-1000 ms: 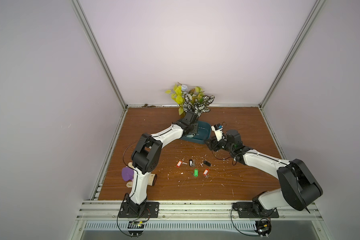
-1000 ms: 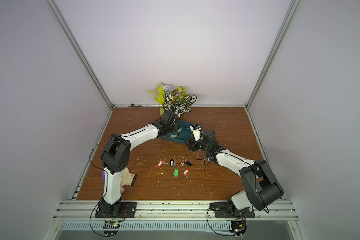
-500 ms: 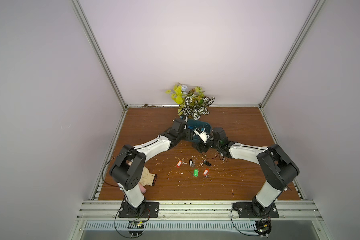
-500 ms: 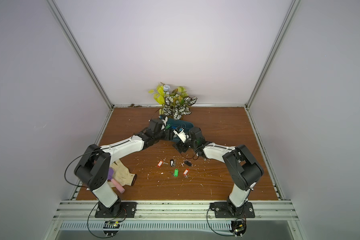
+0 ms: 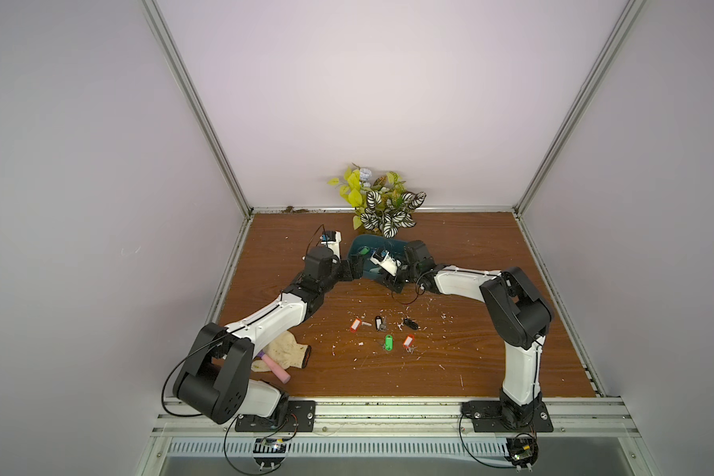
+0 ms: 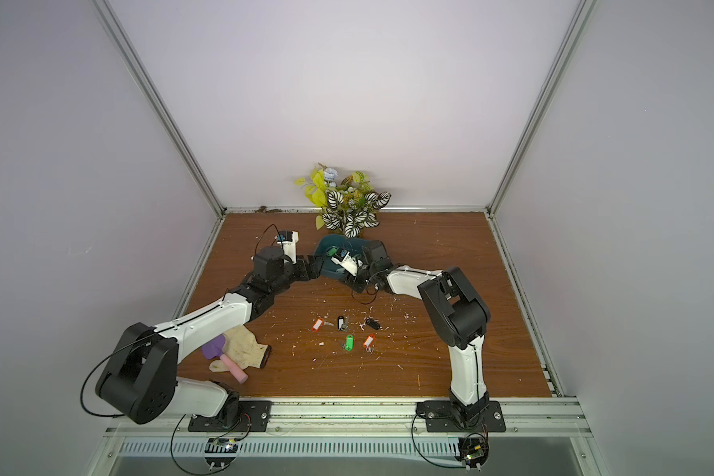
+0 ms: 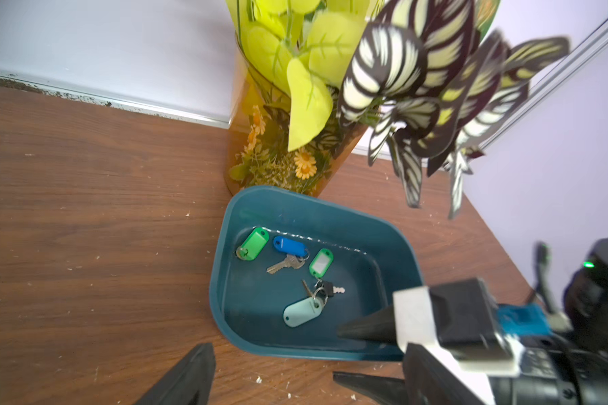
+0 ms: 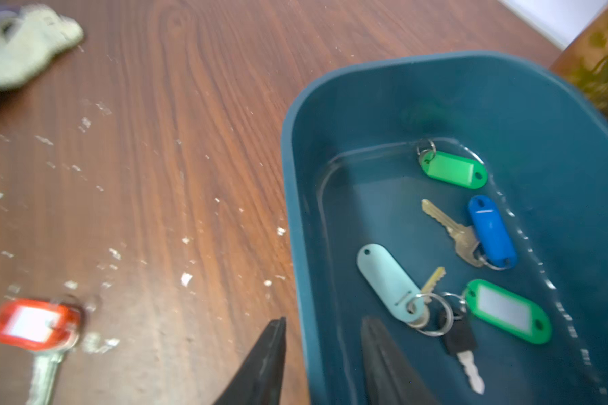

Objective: Take the keys out of the storage box
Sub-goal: Adjust the storage box at the center of the board.

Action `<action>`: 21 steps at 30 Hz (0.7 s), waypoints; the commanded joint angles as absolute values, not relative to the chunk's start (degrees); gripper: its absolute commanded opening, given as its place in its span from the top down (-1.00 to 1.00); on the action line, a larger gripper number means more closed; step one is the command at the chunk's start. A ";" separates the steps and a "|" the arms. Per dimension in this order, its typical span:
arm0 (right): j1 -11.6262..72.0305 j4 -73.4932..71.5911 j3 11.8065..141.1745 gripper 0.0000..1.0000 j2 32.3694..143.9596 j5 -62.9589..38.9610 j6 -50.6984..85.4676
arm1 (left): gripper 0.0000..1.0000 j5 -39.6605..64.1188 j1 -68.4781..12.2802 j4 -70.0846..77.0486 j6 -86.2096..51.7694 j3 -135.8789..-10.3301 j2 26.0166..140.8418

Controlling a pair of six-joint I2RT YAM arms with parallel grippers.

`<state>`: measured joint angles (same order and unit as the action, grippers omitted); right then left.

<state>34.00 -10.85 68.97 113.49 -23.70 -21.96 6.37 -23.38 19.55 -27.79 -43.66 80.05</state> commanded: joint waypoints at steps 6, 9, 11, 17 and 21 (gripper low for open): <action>34.01 -3.12 67.73 0.97 105.81 -35.40 -25.98 | -0.81 3.34 -20.37 19.90 -27.44 -42.03 76.07; 33.13 0.01 67.50 1.00 102.84 -43.20 -25.82 | -0.84 1.94 -20.30 19.20 -26.95 -41.94 75.09; 31.73 1.52 68.07 1.00 101.72 -49.79 -24.48 | -0.84 1.48 -20.28 18.94 -26.71 -41.96 74.91; 28.73 13.34 73.93 1.00 103.17 -64.58 -27.74 | -0.85 1.41 -20.13 18.63 -26.58 -42.24 75.32; 28.11 22.19 78.77 1.00 106.77 -66.79 -32.48 | -0.85 1.47 -20.14 18.50 -26.52 -42.37 75.58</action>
<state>28.34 14.17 75.02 105.58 -59.61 -27.90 2.24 -20.75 19.11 -27.44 -42.24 75.79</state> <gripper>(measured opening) 0.109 0.923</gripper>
